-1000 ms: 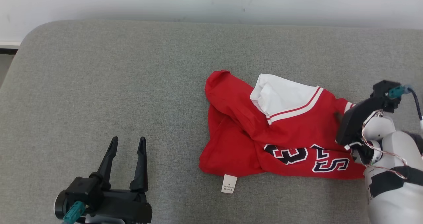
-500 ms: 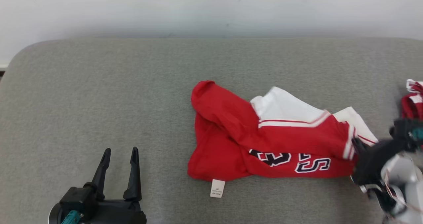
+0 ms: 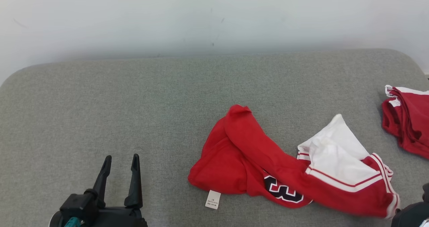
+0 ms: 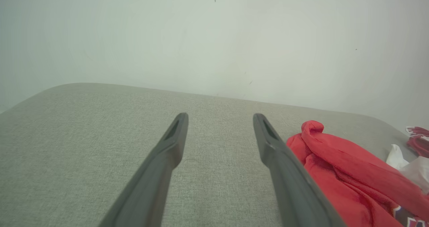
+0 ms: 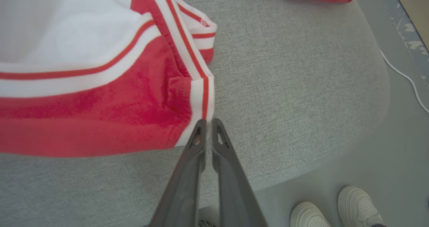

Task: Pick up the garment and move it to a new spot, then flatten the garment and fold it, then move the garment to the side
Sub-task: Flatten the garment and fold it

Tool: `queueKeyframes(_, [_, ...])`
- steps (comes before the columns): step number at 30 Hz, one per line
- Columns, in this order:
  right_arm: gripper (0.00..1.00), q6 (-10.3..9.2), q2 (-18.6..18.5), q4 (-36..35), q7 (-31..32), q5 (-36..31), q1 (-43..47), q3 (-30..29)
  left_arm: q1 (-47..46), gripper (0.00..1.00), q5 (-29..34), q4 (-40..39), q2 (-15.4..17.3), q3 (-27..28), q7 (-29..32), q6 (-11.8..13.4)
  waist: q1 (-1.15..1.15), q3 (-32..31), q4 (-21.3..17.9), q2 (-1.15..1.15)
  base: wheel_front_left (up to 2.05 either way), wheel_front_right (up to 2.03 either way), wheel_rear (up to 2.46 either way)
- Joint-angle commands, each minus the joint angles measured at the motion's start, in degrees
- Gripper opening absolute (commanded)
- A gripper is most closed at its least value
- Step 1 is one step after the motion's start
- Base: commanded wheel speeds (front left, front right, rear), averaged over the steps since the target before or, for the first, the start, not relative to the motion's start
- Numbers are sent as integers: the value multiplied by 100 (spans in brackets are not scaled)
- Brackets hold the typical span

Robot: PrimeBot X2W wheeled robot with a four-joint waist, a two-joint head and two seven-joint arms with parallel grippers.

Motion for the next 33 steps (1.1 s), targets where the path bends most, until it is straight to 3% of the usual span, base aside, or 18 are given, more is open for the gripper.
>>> queueKeyframes(1, [100,3,76,50,-115,-133,-1,-50,50,100,9,-12,6,47,-4,7,1,-23,12,0,0,0,0])
queueKeyframes(12, [100,2,297,-252,-1892,-285,-310,-39,249,100,37,43,4,260,-4,-62,1,-241,-11,0,0,0,0])
queueKeyframes(23, [100,3,316,-79,-4153,-119,-184,1078,473,100,63,97,6,328,-4,9,1,-558,-120,0,0,0,0])
queueKeyframes(27, [100,3,208,135,-4660,-119,-74,1527,510,100,106,179,6,376,-4,-10,1,-656,-110,0,0,0,0])
queueKeyframes(33, [100,2,201,518,-4906,0,39,1945,623,100,172,275,5,445,-4,-16,1,-734,-100,0,0,0,0])
